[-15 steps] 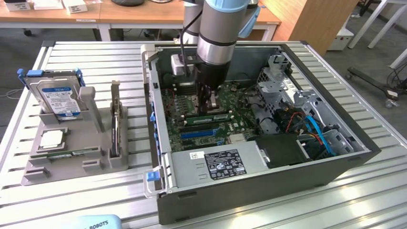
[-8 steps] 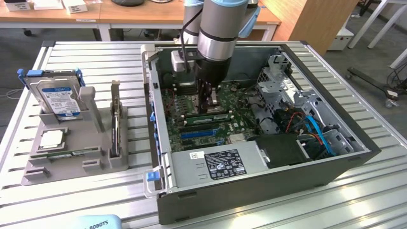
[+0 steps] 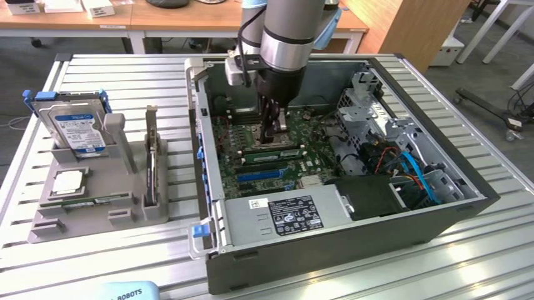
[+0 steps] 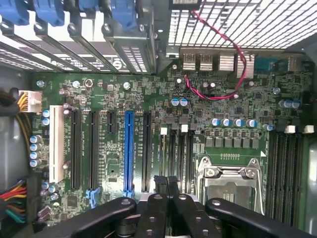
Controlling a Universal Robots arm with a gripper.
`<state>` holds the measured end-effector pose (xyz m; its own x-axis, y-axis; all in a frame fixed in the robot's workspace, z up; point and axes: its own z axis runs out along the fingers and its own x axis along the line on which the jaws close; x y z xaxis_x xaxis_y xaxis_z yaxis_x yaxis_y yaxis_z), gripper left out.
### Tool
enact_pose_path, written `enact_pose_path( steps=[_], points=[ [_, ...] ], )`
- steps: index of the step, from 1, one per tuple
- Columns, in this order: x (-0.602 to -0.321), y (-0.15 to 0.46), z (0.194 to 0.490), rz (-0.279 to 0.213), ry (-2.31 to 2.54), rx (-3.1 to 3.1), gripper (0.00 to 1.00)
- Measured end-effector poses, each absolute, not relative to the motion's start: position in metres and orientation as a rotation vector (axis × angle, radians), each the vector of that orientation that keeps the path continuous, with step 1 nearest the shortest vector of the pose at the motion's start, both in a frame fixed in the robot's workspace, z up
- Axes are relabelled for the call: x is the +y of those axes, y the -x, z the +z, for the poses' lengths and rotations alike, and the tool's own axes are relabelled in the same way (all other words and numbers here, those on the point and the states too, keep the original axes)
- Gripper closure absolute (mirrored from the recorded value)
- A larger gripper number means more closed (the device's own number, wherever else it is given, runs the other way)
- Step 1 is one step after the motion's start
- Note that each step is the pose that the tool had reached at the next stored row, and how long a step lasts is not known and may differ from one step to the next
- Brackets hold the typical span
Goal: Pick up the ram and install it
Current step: 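Press down the ram until it locks into place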
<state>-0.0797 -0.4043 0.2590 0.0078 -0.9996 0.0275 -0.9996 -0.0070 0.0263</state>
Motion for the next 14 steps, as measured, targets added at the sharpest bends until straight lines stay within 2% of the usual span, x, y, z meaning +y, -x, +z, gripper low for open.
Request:
enact_pose_path(
  steps=[14],
  points=[
    [-0.404, 0.069, 0.261, 0.002, -2.203, -2.186, 0.9]
  ],
)
